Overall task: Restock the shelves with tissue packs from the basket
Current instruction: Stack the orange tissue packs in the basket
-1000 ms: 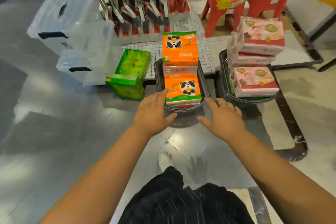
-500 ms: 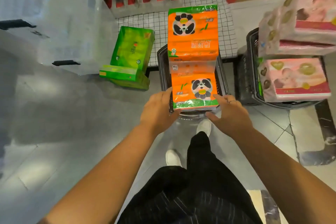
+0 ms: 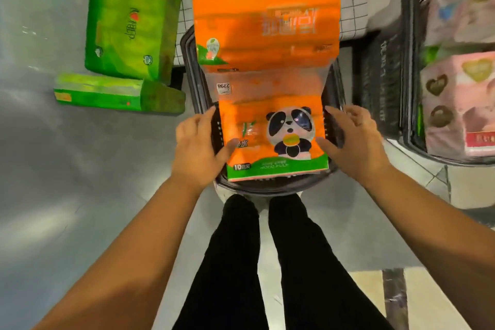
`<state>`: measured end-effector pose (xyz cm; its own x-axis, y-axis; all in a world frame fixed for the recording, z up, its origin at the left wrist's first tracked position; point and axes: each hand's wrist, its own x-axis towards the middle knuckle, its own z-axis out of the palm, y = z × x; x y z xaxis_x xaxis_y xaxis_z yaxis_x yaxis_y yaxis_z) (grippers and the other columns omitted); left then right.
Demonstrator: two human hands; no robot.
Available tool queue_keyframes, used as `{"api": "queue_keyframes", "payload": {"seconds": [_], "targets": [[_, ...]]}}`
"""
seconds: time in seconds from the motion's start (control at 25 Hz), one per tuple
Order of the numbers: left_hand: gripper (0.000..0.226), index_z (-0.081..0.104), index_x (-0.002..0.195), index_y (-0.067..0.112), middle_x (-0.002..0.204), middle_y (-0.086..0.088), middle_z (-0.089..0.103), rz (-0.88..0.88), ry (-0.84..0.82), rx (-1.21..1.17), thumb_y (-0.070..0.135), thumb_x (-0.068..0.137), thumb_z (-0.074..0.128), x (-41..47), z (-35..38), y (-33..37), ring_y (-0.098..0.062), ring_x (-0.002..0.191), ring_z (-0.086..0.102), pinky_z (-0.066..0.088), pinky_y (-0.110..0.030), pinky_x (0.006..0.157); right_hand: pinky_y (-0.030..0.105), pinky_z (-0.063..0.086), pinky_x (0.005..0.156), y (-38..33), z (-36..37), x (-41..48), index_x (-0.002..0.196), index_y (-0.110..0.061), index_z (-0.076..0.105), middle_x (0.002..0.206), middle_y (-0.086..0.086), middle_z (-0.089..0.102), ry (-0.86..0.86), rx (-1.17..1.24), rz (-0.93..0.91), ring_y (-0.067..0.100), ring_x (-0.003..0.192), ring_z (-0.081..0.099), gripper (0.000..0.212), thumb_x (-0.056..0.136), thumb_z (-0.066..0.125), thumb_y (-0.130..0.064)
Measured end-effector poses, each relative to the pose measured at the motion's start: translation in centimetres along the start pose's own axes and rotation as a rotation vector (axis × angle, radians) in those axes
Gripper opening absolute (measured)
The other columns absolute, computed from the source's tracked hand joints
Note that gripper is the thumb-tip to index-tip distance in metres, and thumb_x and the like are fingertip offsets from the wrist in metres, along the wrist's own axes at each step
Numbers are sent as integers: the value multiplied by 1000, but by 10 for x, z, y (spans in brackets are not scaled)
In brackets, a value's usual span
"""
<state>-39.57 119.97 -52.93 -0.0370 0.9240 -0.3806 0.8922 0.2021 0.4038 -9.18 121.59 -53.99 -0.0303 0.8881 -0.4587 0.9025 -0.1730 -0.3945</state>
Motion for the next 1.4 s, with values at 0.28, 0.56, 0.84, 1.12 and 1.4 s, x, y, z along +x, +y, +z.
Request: {"api": "queue_keyframes", "payload": {"seconds": [0.28, 0.56, 0.84, 1.12, 1.4], "targets": [[99, 30, 147, 9, 147, -24, 21, -185, -8, -182, 72, 73, 50, 44, 89, -53, -35, 137, 27, 25, -38, 113, 43, 35, 108, 52, 63, 71, 145, -31, 40, 153, 19, 16, -12, 92, 52, 41, 132, 38, 79, 78, 59, -69], [102, 32, 144, 5, 147, -21, 14, -275, 118, -379, 43, 65, 84, 65, 107, -68, 7, 124, 24, 18, 8, 94, 39, 41, 100, 60, 73, 100, 143, -35, 36, 136, 13, 36, -30, 200, 78, 26, 119, 48, 101, 56, 79, -62], [115, 31, 146, 19, 138, -7, 47, -264, 72, -536, 64, 54, 84, 86, 115, -86, -19, 129, 47, 43, -48, 104, 13, 13, 110, 67, 75, 104, 155, -19, 9, 161, -5, 18, 18, 397, 150, -5, 135, 14, 126, 58, 82, -52], [105, 36, 145, 24, 135, -7, 51, -204, 145, -582, 57, 58, 86, 87, 127, -99, -21, 127, 50, 44, -51, 103, -1, 32, 90, 74, 77, 113, 150, -20, 26, 135, -11, 48, 13, 470, 162, -3, 118, 41, 116, 55, 86, -50], [102, 34, 147, 29, 134, 5, 50, -207, 181, -613, 57, 62, 82, 79, 119, -87, -4, 126, 49, 43, -34, 106, 3, 45, 65, 70, 83, 109, 128, -9, 49, 105, -8, 58, 73, 531, 196, 6, 92, 58, 92, 52, 85, -48]]}}
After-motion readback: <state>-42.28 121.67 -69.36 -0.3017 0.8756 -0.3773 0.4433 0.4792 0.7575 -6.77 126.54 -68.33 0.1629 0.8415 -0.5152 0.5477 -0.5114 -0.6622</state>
